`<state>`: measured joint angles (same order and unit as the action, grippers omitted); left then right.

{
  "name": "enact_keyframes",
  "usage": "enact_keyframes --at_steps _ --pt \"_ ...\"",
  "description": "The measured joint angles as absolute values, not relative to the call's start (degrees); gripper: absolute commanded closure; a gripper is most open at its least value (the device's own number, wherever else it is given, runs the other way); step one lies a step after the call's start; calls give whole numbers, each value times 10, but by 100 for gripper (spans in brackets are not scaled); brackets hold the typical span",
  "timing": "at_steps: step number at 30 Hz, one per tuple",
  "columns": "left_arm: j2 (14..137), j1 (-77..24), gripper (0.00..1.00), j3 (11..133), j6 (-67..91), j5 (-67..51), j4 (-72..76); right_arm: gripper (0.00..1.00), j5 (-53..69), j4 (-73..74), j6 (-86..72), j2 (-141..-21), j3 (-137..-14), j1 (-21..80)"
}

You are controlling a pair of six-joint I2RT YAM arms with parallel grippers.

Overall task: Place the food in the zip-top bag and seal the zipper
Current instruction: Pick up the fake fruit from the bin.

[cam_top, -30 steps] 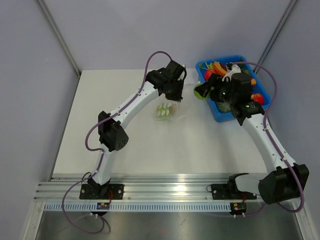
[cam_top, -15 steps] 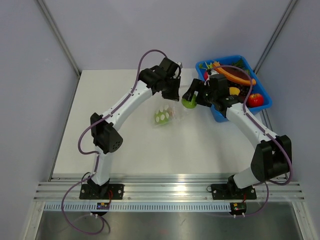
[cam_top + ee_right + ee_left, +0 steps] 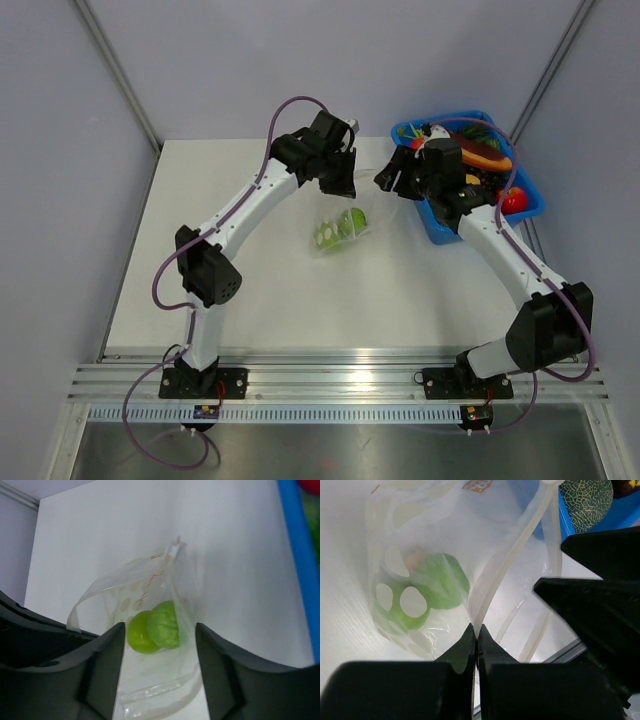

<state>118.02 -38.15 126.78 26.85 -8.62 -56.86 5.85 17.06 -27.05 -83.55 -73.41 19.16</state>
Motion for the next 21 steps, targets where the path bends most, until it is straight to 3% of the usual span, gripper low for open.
enact_keyframes --at_steps 2,7,8,12,15,21 --pt "1178 -379 100 1260 269 -87 -565 53 26 179 -265 -822 -734 191" --pt "1174 -373 100 1238 269 -88 -558 57 -12 192 -262 -803 -734 151" --pt "1174 -372 100 1234 269 -88 -556 54 -14 194 -262 -803 -733 132" --pt "1173 -368 100 1229 269 -88 -555 22 -21 206 -255 -813 -731 52" --pt "1173 -367 100 1228 269 -88 -554 6 -26 227 -240 -844 -740 13" --pt "1162 -367 100 1208 270 -88 -543 2 -41 263 -214 -908 -749 -7"
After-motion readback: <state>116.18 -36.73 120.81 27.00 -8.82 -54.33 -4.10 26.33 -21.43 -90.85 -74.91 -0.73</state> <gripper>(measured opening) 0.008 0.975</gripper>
